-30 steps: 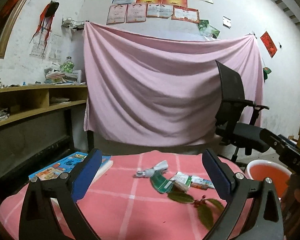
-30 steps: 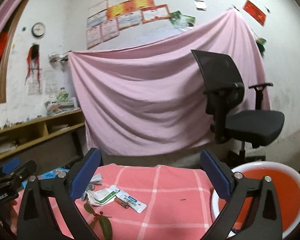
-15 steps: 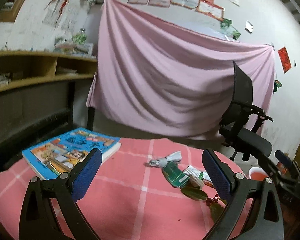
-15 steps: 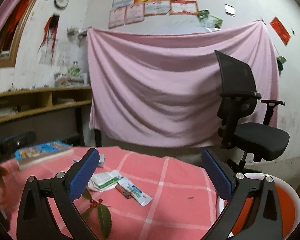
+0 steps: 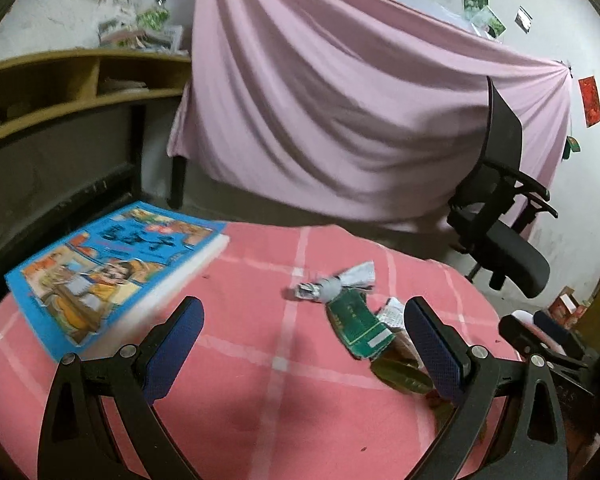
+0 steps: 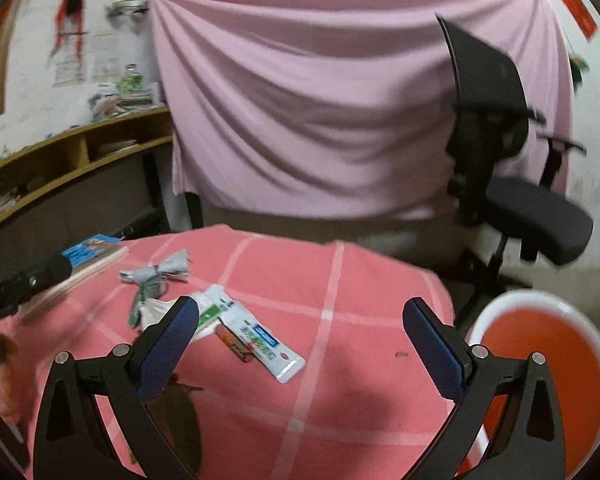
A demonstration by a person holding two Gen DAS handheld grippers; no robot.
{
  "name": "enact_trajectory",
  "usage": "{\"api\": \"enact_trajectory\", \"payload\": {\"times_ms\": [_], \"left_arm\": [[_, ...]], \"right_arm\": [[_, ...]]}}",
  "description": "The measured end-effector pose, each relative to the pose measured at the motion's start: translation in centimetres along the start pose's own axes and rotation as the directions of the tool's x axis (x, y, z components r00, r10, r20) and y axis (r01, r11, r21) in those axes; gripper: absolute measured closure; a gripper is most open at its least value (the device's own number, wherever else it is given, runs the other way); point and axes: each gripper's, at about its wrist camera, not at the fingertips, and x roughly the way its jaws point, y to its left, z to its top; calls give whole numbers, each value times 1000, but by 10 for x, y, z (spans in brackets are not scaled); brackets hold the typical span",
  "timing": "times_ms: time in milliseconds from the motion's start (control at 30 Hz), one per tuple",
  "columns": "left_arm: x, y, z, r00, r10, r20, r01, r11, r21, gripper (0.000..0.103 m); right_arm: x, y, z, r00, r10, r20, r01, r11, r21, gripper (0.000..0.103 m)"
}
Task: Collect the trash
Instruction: 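Close the left tool on the green packet beside the white medicine sachet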
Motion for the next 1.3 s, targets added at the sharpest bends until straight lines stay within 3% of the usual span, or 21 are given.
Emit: {"api": "enact_trajectory", "payload": {"times_ms": [67,233,300,367,500,567,700,867,1300], "left_arm": [[10,-4,3,1000,-11,-29,11,1000,-2,6],[27,-16,6,996,-22,-88,24,999,23,9],[32,-20,7,994,-35,-106,39,999,32,17],[42,-24,8,987,-55,-149,62,997,43,39],[63,-30,9,968,-75,-241,86,996,35,61],[67,-29,11,960,-90,-263,99,995,21,67],[63,-29,13,963,-99,-252,107,994,16,77],[56,-28,10,965,-97,-243,103,995,14,81],[56,-23,10,962,-104,-251,103,994,-17,80]], "right_arm": [[6,-6,0,999,4,-34,-3,1000,28,2],[19,-8,-1,994,19,-109,-14,999,39,22],[25,-8,-2,990,26,-141,-21,999,37,28],[32,-7,-2,984,36,-176,-30,999,33,38],[45,-6,-4,968,61,-242,-56,998,28,52],[49,-5,-5,960,80,-270,-75,997,30,52],[51,-1,-7,948,123,-293,-121,992,26,59],[50,1,-10,936,153,-319,-151,988,31,62],[50,-2,-10,931,170,-322,-162,985,53,62]]}}
